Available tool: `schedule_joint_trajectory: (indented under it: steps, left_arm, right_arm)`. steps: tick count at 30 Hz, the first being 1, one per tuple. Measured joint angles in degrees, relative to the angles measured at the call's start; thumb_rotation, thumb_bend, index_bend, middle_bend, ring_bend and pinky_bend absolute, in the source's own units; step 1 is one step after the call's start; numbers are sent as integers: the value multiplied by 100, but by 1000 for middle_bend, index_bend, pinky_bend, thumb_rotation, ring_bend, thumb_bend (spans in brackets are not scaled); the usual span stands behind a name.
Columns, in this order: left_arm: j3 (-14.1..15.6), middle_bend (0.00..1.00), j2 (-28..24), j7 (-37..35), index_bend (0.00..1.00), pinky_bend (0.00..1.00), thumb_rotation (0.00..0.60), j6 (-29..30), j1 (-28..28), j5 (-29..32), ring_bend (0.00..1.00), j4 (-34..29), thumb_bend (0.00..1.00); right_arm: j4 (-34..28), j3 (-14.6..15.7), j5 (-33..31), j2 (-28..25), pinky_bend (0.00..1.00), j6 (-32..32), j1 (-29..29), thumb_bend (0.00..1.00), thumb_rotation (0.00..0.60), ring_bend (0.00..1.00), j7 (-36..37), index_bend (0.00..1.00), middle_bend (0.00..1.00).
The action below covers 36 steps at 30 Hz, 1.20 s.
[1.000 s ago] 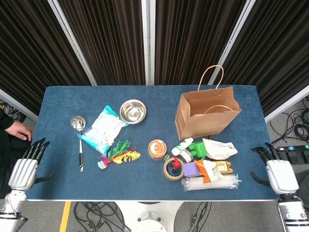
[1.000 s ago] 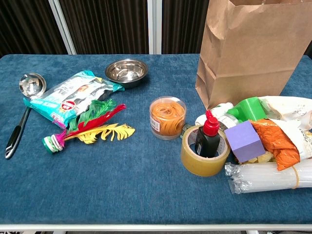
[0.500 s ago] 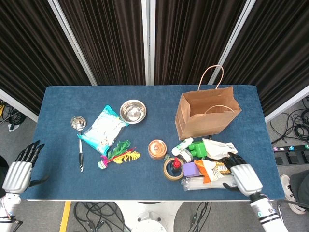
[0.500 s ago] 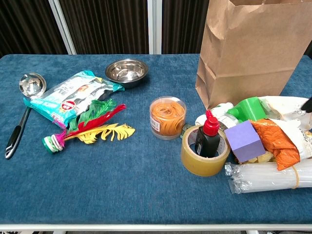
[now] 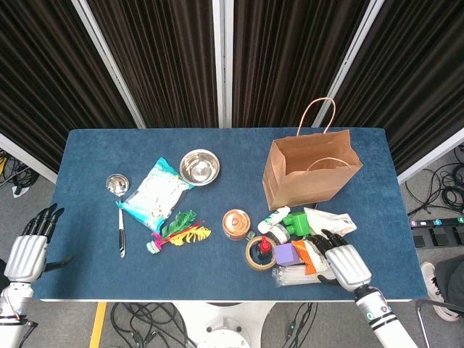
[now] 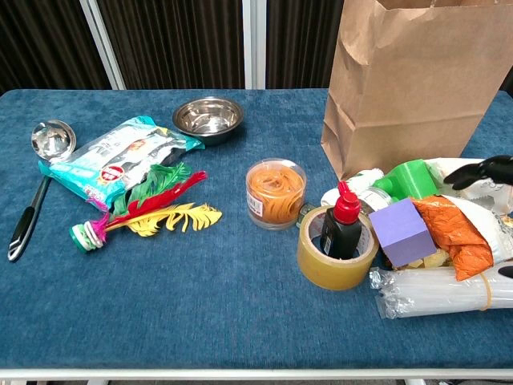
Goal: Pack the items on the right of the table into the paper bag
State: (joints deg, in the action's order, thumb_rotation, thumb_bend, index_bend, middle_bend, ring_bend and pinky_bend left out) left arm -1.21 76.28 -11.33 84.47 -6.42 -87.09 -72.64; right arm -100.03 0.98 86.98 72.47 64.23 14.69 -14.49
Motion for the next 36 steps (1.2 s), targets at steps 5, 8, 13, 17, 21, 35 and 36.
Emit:
schedule_joint_trajectory:
  steps: [5,8,13,17,21,35,36]
  left_arm:
    - [-12,122,-16,-23,74,160,600,3,10,14,24,-14,162]
    - [5,122,-1,-57,74,160,600,22,31,7,24,44,162]
    - [32,122,25,-145,74,160,600,33,65,0,24,152,163]
    - [42,122,50,-206,74,160,600,46,87,-4,24,236,164]
    - [50,122,63,-262,74,160,600,58,107,-6,24,293,163]
    - [32,122,20,-248,74,160,600,119,87,-88,24,181,162]
    - [31,122,18,-239,74,160,600,118,84,-92,24,170,163]
  right_arm:
    - [35,37,-170,97,174,-105,56,75,600,54,-171,135,166]
    - [83,12,-225,184,217,-79,71,94,600,92,-200,185,186]
    - [142,-49,-340,280,421,-15,92,166,600,216,-243,323,249]
    - [221,-96,-316,367,492,117,99,193,600,295,-233,445,298]
    - [293,-124,-257,438,531,229,106,220,600,337,-175,522,354]
    - [-1206,-453,443,-438,537,1228,42,222,600,340,-567,530,367]
    - [-1396,-531,476,-553,537,1294,51,221,600,340,-630,530,367]
